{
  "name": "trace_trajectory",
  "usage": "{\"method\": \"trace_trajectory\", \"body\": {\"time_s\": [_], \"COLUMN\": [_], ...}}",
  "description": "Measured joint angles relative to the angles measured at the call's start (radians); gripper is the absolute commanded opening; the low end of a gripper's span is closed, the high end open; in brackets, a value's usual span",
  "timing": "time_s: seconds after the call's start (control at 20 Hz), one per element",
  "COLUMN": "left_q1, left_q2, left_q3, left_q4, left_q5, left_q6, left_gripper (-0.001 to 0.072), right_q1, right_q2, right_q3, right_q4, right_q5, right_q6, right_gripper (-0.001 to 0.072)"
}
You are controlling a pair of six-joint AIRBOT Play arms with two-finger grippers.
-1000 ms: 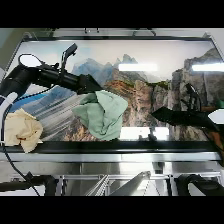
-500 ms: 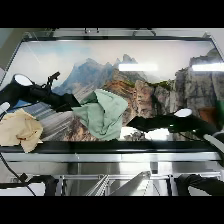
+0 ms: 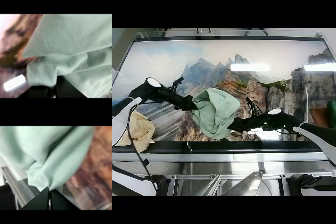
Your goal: Fold the shirts.
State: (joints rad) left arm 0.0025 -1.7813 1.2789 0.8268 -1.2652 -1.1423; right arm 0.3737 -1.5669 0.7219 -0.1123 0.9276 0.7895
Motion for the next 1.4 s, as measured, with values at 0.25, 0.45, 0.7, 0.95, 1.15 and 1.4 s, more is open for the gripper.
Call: {"method": "trace_trajectory", "body": {"time_s": [0.25,0.45,0.7,0.95,1.15,1.4], "left_q1": [0.007,0.040,0.053,0.005,-0.010,-0.010], "left_q2": [0.053,0.245,0.474,0.645,0.695,0.562], "left_q3": [0.196,0.364,0.542,0.530,0.398,0.214], "left_q4": [-0.013,-0.016,-0.037,-0.054,-0.058,-0.058], "left_q5": [-0.217,-0.323,-0.354,-0.356,-0.338,-0.302], "left_q6": [-0.021,-0.047,-0.081,-0.089,-0.079,-0.022], "left_gripper": [0.0011,0.0022,0.0023,0.0023,0.0024,0.0020], "right_q1": [-0.138,-0.367,-0.588,-0.639,-0.628,-0.528], "right_q2": [0.109,0.335,0.591,0.746,0.764,0.587], "right_q3": [0.089,0.184,0.270,0.290,0.292,0.290], "right_q4": [0.026,0.130,0.227,0.258,0.126,-0.106], "right_q5": [0.251,0.425,0.464,0.467,0.405,0.234], "right_q6": [-0.045,-0.050,-0.018,0.004,0.072,0.129], "right_gripper": [0.0024,0.0024,0.0024,0.0025,0.0026,0.0026]}}
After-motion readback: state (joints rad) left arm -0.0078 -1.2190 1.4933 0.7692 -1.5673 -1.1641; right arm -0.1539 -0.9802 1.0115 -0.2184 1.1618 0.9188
